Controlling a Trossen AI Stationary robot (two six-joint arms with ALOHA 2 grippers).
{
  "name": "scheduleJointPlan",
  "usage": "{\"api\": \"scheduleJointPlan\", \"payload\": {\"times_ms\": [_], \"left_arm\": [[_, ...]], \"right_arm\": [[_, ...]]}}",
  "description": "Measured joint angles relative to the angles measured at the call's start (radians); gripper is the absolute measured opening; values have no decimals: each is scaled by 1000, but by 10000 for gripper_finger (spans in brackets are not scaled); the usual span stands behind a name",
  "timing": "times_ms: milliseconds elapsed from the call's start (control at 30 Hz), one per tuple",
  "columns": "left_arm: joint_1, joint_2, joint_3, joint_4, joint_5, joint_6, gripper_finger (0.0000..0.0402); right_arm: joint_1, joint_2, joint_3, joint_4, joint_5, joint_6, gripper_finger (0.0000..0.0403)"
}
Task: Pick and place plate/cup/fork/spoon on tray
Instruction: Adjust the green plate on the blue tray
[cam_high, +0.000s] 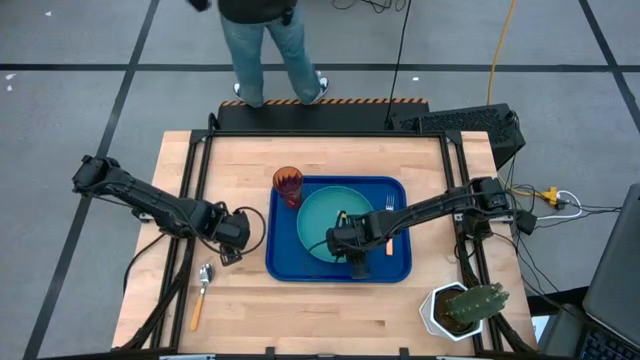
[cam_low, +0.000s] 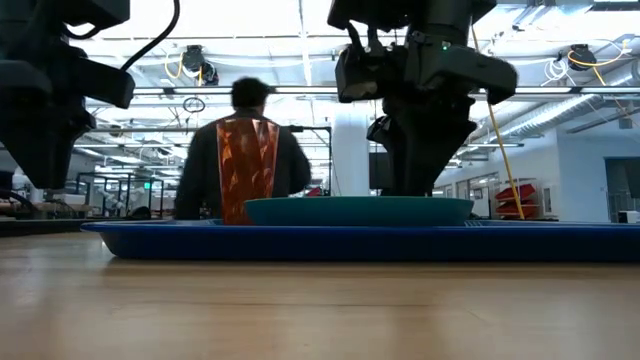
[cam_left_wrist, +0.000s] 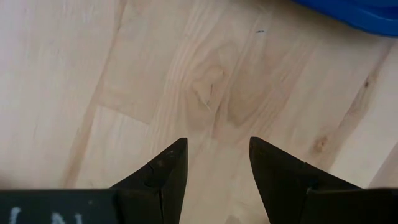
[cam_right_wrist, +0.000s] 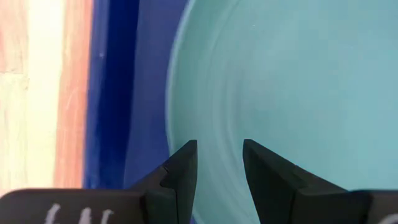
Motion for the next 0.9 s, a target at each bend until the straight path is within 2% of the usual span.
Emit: {"api": "scheduleJointPlan", "payload": {"times_ms": [233, 467, 633, 900], "left_arm": [[-14, 0, 0, 0, 0, -16, 175], [-19, 0, 0, 1, -2, -14, 175], [-19, 0, 0, 0, -3, -24, 175], [-21, 0, 0, 1, -3, -26, 175]], "right_arm": [[12, 0, -1, 1, 6, -3, 121], [-9, -6, -1, 67, 112, -24, 121], [-28, -6, -1, 104, 32, -24, 121], [5, -6, -1, 97, -2, 2, 121]]}}
